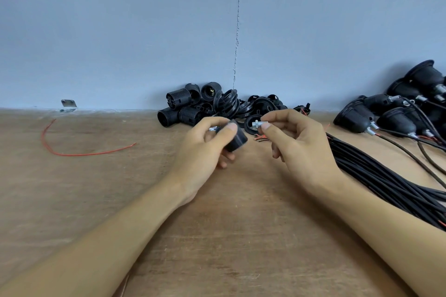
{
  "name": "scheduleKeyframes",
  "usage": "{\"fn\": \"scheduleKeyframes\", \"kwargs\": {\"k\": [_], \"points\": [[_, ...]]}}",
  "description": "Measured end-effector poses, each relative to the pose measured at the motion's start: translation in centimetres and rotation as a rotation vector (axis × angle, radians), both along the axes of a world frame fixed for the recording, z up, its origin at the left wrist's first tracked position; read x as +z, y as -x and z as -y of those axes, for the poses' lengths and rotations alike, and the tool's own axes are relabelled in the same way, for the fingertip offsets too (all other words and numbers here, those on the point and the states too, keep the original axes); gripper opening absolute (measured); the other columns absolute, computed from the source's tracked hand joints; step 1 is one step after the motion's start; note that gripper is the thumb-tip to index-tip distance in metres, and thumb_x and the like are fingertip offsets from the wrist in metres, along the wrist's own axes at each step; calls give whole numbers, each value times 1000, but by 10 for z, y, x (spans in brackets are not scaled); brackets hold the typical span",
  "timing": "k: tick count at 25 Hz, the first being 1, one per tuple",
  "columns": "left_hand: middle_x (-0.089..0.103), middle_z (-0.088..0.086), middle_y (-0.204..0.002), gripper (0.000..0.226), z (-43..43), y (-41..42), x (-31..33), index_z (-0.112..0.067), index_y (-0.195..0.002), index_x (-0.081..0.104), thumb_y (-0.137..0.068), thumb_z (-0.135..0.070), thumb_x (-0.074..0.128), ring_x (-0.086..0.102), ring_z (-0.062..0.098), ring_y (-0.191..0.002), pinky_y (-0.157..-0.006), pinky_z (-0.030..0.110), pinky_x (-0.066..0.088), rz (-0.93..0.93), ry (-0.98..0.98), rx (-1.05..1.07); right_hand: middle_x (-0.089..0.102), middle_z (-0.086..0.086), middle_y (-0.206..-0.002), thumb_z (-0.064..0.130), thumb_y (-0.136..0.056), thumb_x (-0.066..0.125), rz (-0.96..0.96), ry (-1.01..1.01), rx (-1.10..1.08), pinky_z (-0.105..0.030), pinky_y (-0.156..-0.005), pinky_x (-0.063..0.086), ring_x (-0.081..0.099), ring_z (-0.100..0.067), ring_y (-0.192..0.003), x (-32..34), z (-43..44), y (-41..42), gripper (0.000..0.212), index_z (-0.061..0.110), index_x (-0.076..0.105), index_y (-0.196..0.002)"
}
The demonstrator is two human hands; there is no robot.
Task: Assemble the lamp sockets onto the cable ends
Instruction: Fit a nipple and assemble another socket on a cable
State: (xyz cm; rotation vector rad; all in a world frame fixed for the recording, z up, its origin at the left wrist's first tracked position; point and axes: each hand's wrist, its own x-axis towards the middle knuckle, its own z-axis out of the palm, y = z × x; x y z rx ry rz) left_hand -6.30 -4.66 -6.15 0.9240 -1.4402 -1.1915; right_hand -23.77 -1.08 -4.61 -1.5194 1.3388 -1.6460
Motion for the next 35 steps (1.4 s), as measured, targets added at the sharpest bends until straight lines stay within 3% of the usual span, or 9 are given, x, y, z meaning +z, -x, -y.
{"fn": "scheduleKeyframes", "kwargs": {"k": [5,9,12,15,20,25,29,32,35], "points": [[58,-46,-85,28,-9,1,-9,-49,-105,55,-81,-56,68,55,-15,-75,-63,4,37,689,533,214,70,5,-76,19,-92,67,-90,-54,-136,-17,-51,45,56,-6,-50,-6,6,8,6,24,69,-90],[64,-21,-99,32,2,-4,-12,-35,-112,68,-83,-45,78,58,0,-89,-71,10,36,651,441,302,69,10,-76,25,-93,65,-214,-104,-283,-26,-70,49,62,-9,-65,-9,13,18,5,26,68,-90],[58,-13,-111,45,6,-6,-13,-30,-125,65,-84,-38,80,58,12,-91,-79,23,41,631,404,323,67,12,-76,26,-93,66,-373,-158,-289,-12,-65,41,58,1,-68,-11,13,19,7,28,68,-87],[51,-15,-118,52,4,-5,-13,-32,-129,62,-81,-28,83,52,3,-96,-80,12,39,619,487,350,68,13,-74,24,-89,70,-489,-192,-182,-7,-63,41,55,7,-63,-12,10,13,5,28,72,-87],[59,-11,-107,38,-2,1,-11,-24,-115,72,-79,-25,83,56,10,-96,-80,28,48,651,728,320,76,-2,-79,14,-91,69,-164,-273,153,-18,-57,46,54,-10,-55,-5,6,5,7,19,75,-90],[68,-19,-82,21,-6,3,-10,-33,-108,76,-88,-25,75,50,6,-82,-69,20,43,630,777,241,76,-6,-85,18,-94,64,-35,-329,306,-18,-52,37,51,-12,-56,-2,7,9,14,19,76,-88],[67,-17,-75,9,-13,10,-10,-33,-91,74,-84,-26,73,57,8,-79,-71,29,48,564,724,234,71,10,-92,30,-96,58,-614,-95,-157,-25,-77,41,60,-5,-86,-10,17,20,16,28,73,-92],[66,-15,-76,8,-17,15,-10,-27,-90,74,-84,-27,69,58,9,-79,-70,36,51,601,740,178,57,1,-133,35,-95,56,-1057,-58,-417,-39,-107,25,38,-23,-131,-15,23,27,25,24,72,-112],[66,-13,-77,6,-19,16,-10,-26,-90,74,-85,-23,72,57,8,-80,-71,33,50,648,738,137,37,-8,-153,47,-99,45,-1172,-180,-409,-50,-119,2,14,-27,-148,-20,33,30,40,24,63,-126]]}}
